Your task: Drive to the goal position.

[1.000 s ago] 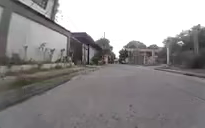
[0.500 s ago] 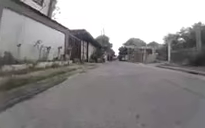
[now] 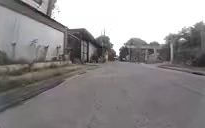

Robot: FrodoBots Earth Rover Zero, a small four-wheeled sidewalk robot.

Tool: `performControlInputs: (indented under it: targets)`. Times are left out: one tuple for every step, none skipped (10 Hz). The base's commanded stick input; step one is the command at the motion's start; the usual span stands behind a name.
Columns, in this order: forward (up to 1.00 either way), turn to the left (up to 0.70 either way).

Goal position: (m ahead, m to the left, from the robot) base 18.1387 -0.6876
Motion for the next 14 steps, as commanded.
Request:
performControlInputs:
  targets:
    - [0.7, 0.0]
    - [0.7, 0.0]
    - [0.7, 0.0]
    - [0.7, 0.0]
    - [0.7, 0.0]
    - [0.7, -0.19]
    - [0.7, -0.23]
    - [0.7, 0.0]
    - [0.7, 0.0]
    - [0.7, 0.0]
    - [0.7, 0.0]
    - [0.7, 0.0]
    - [0.7, 0.0]
    - [0.7, 0.0]
